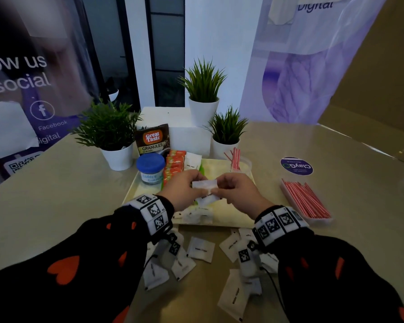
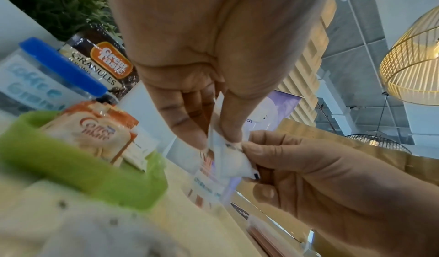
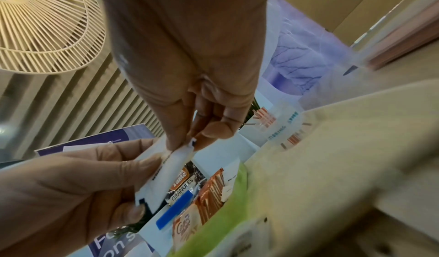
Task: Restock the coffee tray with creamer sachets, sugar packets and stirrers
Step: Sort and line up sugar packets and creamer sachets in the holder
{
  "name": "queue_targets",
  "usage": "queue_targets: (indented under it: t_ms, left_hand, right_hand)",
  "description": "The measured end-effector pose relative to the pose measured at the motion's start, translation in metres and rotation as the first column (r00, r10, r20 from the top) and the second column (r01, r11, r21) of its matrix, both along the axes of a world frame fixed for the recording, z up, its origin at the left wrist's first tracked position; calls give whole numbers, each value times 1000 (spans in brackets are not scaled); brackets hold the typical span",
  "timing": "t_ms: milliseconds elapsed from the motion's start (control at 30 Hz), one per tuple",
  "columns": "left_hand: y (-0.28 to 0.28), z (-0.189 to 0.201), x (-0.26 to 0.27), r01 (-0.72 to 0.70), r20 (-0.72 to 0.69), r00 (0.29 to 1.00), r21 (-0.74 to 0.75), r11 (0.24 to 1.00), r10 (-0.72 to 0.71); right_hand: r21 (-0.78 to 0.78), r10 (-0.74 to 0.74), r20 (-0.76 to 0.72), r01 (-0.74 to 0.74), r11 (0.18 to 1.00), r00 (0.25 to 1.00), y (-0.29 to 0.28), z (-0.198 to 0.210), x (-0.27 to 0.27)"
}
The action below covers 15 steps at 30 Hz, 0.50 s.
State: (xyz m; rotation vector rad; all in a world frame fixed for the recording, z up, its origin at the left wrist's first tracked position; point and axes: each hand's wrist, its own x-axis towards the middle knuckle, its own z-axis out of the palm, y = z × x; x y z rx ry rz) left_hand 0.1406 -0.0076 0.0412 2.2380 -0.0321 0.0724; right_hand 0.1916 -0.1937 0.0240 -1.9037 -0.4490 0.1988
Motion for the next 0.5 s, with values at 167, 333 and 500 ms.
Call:
queue_targets:
  t_ms: [167,333,500]
  left_hand:
    - [31,16,47,-102,41,995,241,965,95]
    - [64,19,87,-161,3,985,372,914,172]
    - [56,18,115,32,-148,988,517,855,52]
  right_hand:
    - [-11,-34,-21,34,999,999,33,9,50]
    - [-186,-72,51,80,979,996,70,2,111]
    - [-410,-56,77,83,909,995,94,-6,151]
